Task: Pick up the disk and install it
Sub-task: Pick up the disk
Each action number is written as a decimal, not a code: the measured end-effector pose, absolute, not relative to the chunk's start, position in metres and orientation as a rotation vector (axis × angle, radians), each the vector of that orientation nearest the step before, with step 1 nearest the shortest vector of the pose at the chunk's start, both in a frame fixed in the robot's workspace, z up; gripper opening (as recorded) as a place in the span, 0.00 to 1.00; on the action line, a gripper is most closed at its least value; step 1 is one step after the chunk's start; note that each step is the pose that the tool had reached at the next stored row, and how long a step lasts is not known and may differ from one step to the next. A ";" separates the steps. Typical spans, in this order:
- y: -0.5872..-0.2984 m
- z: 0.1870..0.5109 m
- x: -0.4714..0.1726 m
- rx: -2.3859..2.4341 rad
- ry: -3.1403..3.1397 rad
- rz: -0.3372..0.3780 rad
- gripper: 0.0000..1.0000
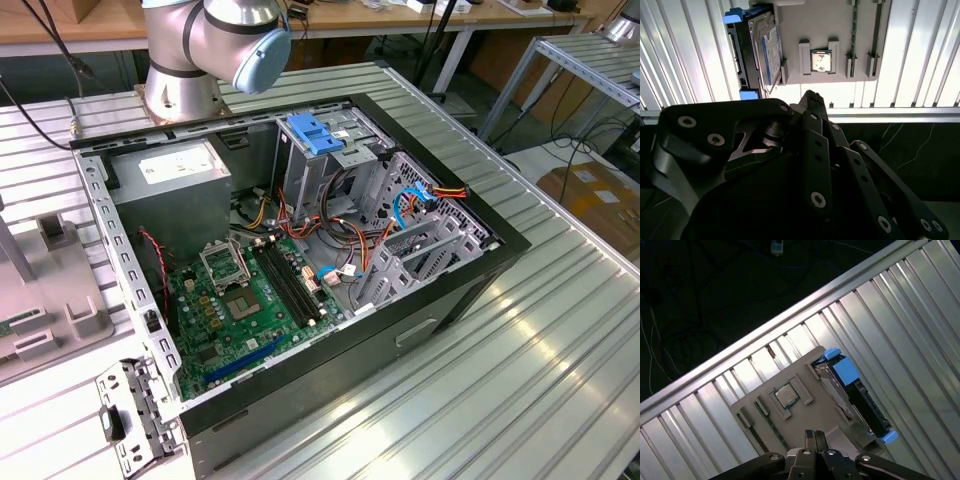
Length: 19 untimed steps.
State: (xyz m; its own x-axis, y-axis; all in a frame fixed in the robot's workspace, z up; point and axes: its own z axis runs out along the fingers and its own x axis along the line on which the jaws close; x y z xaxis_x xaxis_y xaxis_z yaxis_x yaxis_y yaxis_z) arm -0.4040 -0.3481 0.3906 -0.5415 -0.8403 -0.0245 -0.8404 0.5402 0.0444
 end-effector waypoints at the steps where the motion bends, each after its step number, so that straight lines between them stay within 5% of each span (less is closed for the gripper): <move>1: -0.348 0.391 -0.404 -1.520 2.749 0.080 0.11; 19: -0.348 0.391 -0.404 -1.715 2.636 0.080 0.11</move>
